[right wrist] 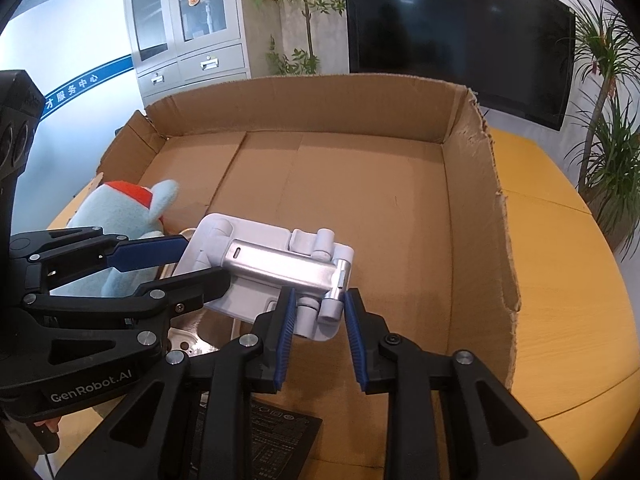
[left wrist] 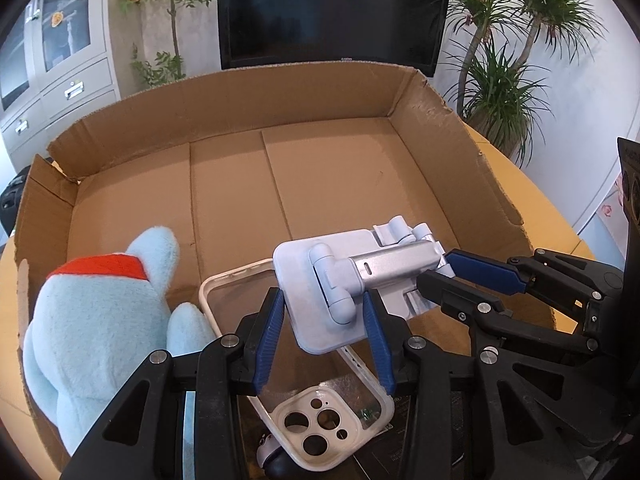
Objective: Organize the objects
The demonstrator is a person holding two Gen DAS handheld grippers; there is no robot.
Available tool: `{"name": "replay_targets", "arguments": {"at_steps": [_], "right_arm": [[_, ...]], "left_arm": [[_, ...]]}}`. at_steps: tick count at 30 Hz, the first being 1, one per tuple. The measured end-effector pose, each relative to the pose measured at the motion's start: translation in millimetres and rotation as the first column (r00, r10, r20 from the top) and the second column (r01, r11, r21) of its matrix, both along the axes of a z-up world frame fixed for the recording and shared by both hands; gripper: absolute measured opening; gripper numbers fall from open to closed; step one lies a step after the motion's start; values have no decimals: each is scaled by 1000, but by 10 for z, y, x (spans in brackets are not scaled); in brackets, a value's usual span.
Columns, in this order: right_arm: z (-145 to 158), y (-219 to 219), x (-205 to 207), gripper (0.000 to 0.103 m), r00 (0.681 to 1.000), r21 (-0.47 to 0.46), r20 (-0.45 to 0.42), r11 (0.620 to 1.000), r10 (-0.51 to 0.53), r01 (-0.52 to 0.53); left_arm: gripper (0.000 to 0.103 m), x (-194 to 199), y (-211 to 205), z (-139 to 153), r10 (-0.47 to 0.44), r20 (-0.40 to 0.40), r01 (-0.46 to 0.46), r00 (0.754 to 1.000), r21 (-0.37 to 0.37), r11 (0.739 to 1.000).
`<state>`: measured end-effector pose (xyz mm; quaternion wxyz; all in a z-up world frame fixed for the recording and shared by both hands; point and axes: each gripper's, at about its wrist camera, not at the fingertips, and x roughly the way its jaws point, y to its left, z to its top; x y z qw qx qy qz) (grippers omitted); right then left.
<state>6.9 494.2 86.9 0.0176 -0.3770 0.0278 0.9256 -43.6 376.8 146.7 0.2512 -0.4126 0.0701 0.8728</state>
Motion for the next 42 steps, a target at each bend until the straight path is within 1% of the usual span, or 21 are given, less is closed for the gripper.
{"name": "replay_targets", "arguments": {"at_steps": [2,3,5,7,8,11,13,14,16,17,18,19,20,21,24,27,30,33,35,38,42], "right_arm": [[-18,1,-14,23,1000,2,6,1000,-2,2],[-24,1,-14,16,1000,2,8,1000,-1,1],[-27,-18,-20,10,999,-28,12,999,32,-32],[-21,-68,-28,10,1000,15,13,1000,24,-24],[-18,-83,-30,10,1000,35,14,999,20,-20],[-21,-79,-35,10,999,24,17,999,29,-29],[-10,-80,-15,17,1000,39,11,999,11,-12],[0,-78,0,23,1000,45,6,999,3,-3],[39,-60,44,38,1000,56,-9,998,-22,23],[58,-41,50,52,999,67,-19,997,-41,42],[86,-19,76,60,998,76,-35,995,-61,63],[110,1,107,63,996,72,-49,995,-70,74],[139,26,139,72,995,61,-60,995,-77,81],[171,44,183,83,994,45,-72,995,-80,84],[271,11,279,83,991,14,-106,997,-76,77],[357,-83,390,83,988,24,-140,997,-67,71],[408,-182,495,83,984,34,-170,997,-62,68],[446,-275,611,83,979,31,-197,997,-56,63],[452,-332,690,83,976,32,-212,998,-53,62],[412,-429,824,83,973,49,-226,997,-49,62],[266,-537,1045,83,965,64,-257,995,-53,71]], "left_arm": [[38,-24,10,-28,-2,4,2,1000,-2,1000],[36,-27,18,-38,-12,10,12,1000,6,1000],[29,-28,43,-46,-24,15,24,1000,10,1000],[29,-22,57,-41,-18,9,18,1000,2,1000],[29,-32,52,-48,-19,16,19,1000,10,1000],[31,-39,30,-61,-9,18,9,1000,8,1000],[33,-20,-2,-34,6,3,-6,1000,9,1000],[37,-9,-27,-11,14,-7,-14,1000,14,1000],[43,12,-109,55,43,-32,-42,999,28,999],[51,22,-155,91,58,-44,-56,997,40,998],[63,42,-208,128,74,-57,-71,996,54,996],[70,60,-274,171,92,-71,-87,993,71,994],[85,84,-338,212,110,-81,-102,991,96,990],[94,101,-388,248,122,-86,-112,989,118,987],[102,237,-521,361,149,-116,-130,982,159,979],[102,394,-575,437,132,-152,-111,980,142,984],[103,623,-714,531,143,-197,-113,970,158,981],[103,863,-843,574,157,-234,-122,960,157,980],[103,984,-922,559,168,-244,-132,955,157,979],[103,1193,-1097,511,193,-255,-150,948,179,972],[103,1481,-1279,359,227,-274,-177,935,194,965]]}}
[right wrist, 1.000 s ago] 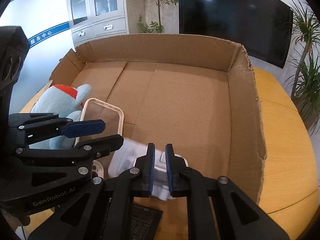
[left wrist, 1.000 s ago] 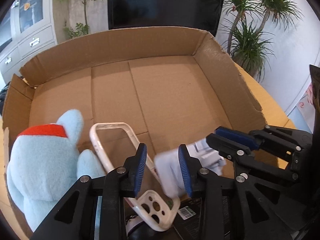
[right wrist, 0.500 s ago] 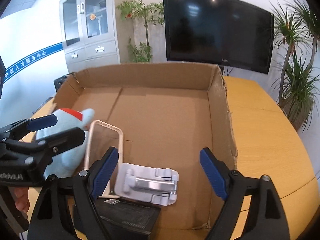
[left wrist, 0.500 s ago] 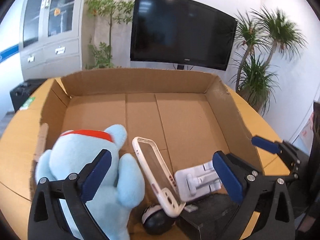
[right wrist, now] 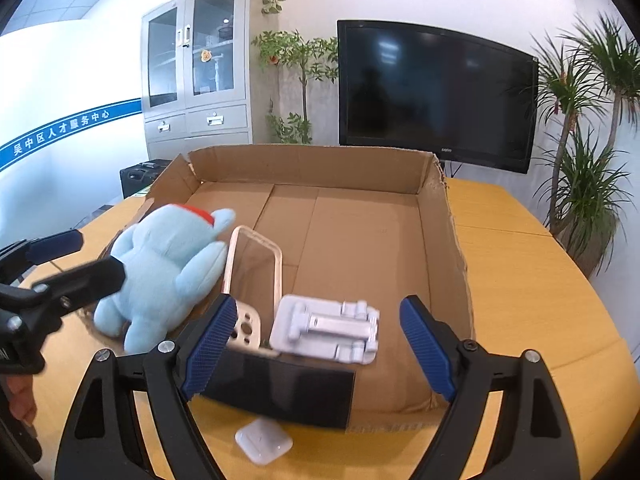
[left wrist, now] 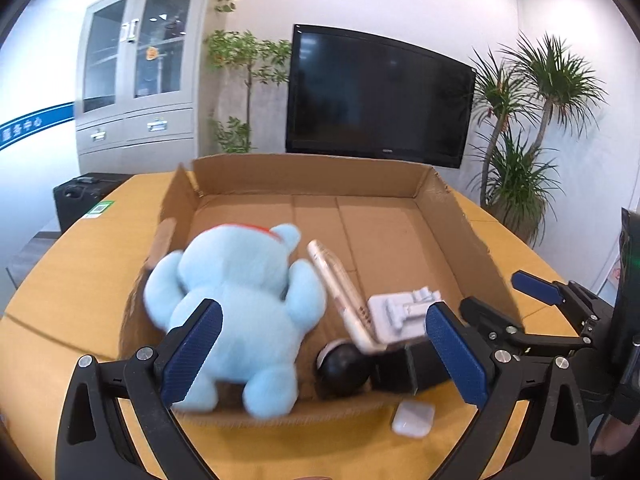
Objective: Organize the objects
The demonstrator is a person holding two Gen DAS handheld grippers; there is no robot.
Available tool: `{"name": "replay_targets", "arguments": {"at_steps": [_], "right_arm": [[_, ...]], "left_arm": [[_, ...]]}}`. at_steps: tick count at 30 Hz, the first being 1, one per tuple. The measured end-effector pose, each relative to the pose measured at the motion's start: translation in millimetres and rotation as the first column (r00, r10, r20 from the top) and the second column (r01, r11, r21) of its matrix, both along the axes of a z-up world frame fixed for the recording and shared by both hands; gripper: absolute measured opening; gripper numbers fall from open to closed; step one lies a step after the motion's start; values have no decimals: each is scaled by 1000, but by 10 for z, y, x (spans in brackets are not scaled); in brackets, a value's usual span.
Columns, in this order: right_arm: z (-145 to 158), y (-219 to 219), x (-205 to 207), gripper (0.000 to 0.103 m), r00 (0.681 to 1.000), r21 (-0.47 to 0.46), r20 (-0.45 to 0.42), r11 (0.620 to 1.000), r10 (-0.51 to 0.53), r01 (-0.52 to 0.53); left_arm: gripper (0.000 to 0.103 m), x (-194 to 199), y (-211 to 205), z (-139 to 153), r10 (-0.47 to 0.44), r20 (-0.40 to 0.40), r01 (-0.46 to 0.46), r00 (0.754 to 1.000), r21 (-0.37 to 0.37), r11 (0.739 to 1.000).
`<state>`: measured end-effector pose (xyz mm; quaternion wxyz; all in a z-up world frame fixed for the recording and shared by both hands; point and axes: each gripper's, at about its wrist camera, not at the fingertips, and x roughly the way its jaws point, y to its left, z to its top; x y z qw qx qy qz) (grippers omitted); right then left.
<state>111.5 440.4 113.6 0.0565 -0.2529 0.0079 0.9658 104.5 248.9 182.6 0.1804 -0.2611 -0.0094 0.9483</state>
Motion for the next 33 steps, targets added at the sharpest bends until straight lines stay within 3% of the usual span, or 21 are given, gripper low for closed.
{"name": "replay_targets", "arguments": {"at_steps": [11,15,21,27,33], "right_arm": [[-363,-176,573,84,996,16,-82,1000,-21,22],[-484,-183,708,84,993,30,-104,998,-48,52],[-609,-180,839,84,990,50,-119,996,-70,76],[-651,-155,905,84,987,55,-145,995,-74,83],[-652,-161,938,84,983,55,-175,996,-61,72]], "left_arm": [[103,541,-363,-560,70,-53,-70,996,-4,998],[103,690,-413,-682,146,-133,-153,980,-42,987],[103,736,-474,-872,131,-140,-139,981,-53,989],[103,768,-516,-939,163,-185,-178,969,-68,982],[103,779,-576,-913,145,-195,-153,970,-23,988]]}}
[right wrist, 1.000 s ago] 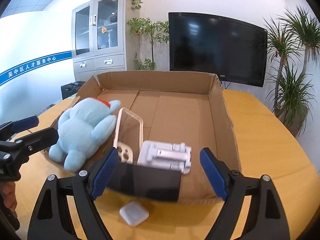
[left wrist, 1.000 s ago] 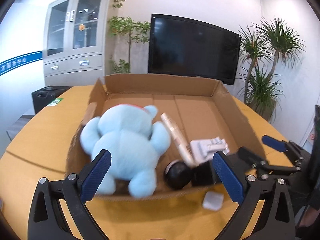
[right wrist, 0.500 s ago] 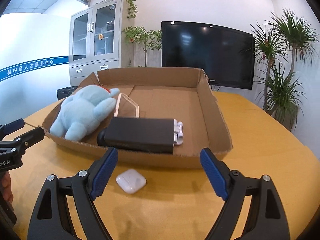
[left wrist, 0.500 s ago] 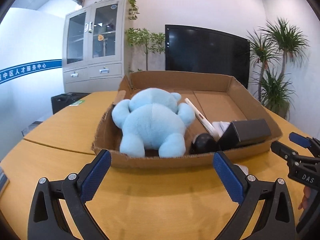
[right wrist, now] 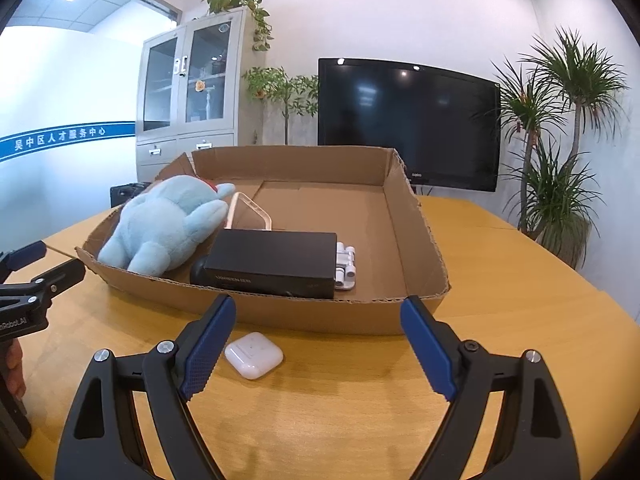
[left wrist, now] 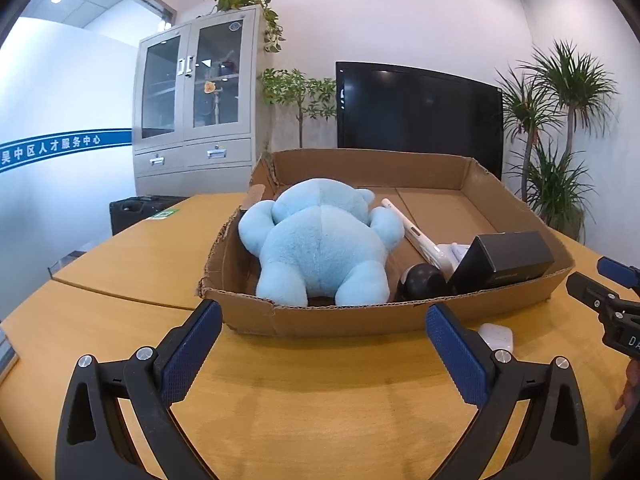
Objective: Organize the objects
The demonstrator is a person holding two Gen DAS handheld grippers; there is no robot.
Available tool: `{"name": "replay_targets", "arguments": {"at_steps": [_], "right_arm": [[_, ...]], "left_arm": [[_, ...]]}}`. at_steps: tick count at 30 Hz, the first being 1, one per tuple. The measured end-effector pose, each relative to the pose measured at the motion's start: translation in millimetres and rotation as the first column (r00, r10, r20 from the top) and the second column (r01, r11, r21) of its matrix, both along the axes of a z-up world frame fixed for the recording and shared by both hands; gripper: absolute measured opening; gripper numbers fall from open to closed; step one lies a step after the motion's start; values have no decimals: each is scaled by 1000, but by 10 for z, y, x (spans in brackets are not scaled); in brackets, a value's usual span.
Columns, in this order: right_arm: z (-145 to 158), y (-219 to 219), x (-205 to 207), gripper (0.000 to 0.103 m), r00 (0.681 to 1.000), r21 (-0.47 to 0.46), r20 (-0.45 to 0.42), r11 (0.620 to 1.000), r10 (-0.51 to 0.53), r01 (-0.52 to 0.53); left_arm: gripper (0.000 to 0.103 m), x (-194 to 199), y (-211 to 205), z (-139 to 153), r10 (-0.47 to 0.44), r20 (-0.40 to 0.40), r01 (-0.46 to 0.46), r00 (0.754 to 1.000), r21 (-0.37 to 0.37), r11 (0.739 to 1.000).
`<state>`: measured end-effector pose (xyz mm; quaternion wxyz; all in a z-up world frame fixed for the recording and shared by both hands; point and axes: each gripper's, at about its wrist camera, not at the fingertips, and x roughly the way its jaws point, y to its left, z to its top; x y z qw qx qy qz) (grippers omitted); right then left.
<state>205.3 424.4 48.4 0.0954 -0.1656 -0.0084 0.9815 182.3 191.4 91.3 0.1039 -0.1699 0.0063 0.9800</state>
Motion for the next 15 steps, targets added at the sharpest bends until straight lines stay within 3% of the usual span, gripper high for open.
{"name": "replay_targets", "arguments": {"at_steps": [4,8,15], "right_arm": [[3,13,22,84,1000,-12,-13,1000,6,-6],[7,54,24,102,1000,-34,-20,999,1,-2],[8,50,18,102,1000,-39,-22,999,7,-8]], "left_arm": [[103,8,8,9,4,-1,-4,1000,-1,1000],[103,24,59,17,-19,-7,19,1000,-16,1000],[103,9,51,16,-21,0,21,1000,-6,1000]]}}
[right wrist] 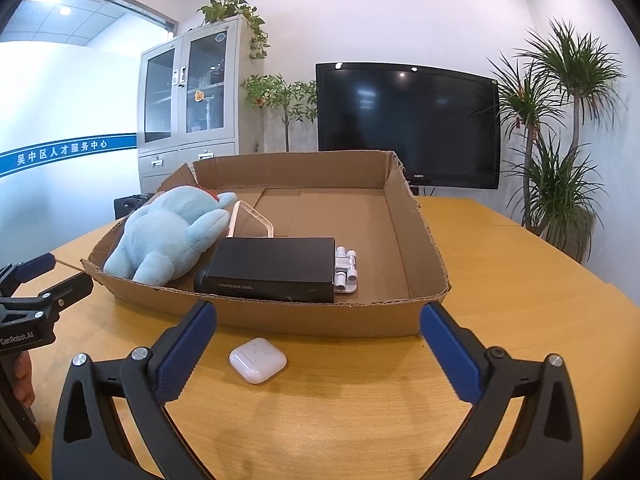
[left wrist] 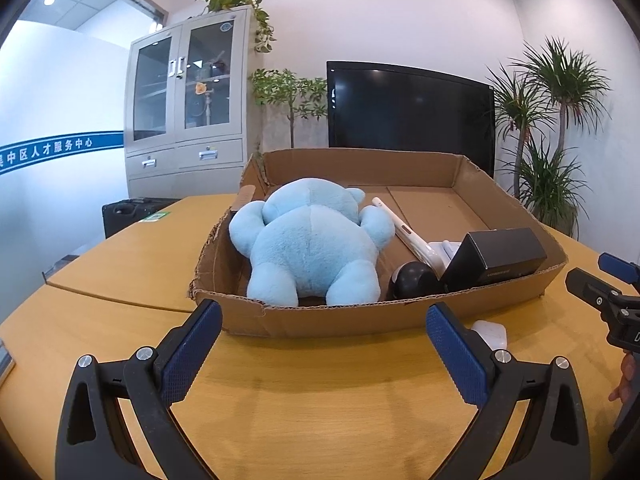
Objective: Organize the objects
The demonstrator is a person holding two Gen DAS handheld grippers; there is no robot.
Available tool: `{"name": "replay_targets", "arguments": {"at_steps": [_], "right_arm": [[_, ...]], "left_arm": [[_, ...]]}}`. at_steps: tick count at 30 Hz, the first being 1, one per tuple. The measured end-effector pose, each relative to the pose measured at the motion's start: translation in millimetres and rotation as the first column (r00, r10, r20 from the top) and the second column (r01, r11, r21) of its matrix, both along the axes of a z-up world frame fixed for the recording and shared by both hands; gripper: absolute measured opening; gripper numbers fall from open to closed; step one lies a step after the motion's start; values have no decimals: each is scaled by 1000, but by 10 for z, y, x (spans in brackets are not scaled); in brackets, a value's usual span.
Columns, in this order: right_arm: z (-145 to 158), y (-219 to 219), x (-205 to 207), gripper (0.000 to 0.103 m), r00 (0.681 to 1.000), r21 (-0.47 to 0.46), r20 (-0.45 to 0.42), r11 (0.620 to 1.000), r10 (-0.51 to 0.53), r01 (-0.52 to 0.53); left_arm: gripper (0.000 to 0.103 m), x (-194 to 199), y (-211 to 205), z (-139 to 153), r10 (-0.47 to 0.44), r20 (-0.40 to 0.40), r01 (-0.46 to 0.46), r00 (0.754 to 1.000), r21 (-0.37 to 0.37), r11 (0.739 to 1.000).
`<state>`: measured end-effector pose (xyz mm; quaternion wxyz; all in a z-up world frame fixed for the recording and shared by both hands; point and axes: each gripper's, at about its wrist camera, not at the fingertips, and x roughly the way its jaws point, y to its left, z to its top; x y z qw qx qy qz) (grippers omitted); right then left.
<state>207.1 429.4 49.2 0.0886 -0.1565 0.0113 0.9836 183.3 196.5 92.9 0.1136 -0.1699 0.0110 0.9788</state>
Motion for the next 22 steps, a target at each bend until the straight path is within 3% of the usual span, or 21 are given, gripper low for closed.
{"name": "replay_targets", "arguments": {"at_steps": [22], "right_arm": [[-7,14,0,102,1000,-15,11,1000,-6,6]], "left_arm": [[103,-12,30,-22,-7,21,8,1000,-10,1000]]}}
